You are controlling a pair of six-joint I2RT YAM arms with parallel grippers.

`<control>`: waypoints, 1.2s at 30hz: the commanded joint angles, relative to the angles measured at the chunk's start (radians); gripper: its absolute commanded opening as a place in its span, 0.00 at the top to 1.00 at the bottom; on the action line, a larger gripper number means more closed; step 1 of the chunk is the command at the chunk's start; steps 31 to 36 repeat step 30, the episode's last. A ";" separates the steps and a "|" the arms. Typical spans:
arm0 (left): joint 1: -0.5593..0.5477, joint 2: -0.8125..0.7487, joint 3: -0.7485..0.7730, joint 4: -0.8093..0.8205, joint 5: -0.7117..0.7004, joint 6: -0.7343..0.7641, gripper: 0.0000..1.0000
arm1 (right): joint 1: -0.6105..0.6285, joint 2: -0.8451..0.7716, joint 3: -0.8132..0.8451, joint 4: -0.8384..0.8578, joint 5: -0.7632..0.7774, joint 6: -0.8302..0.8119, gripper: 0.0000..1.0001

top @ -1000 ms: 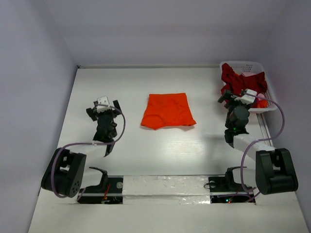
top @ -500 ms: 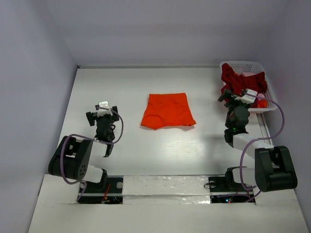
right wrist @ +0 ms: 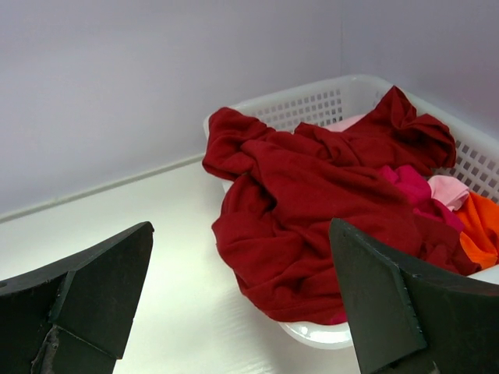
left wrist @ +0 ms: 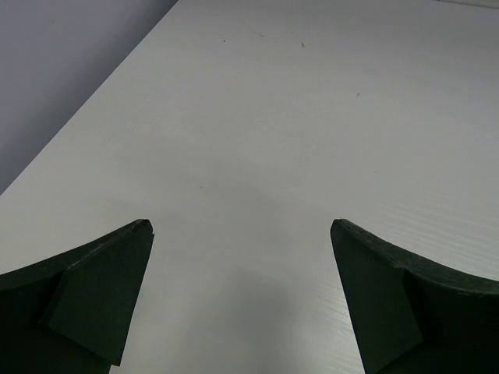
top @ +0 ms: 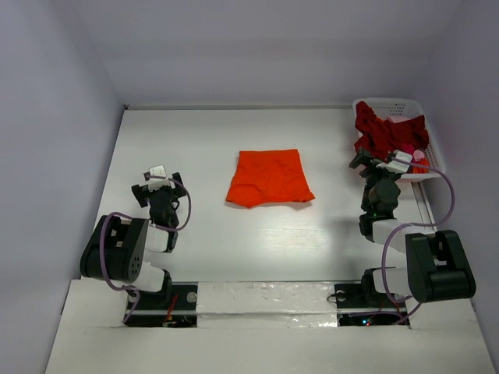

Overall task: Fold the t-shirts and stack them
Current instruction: Smooth out wrinkles on the folded tshirt

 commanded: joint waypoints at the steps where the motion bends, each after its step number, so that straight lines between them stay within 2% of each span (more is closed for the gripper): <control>1: 0.001 -0.006 0.025 0.307 0.008 -0.019 0.01 | -0.006 -0.006 -0.006 0.126 0.004 -0.017 0.00; 36: 0.001 -0.005 0.025 0.307 0.010 -0.019 0.01 | -0.006 -0.006 -0.005 0.129 0.004 -0.017 0.00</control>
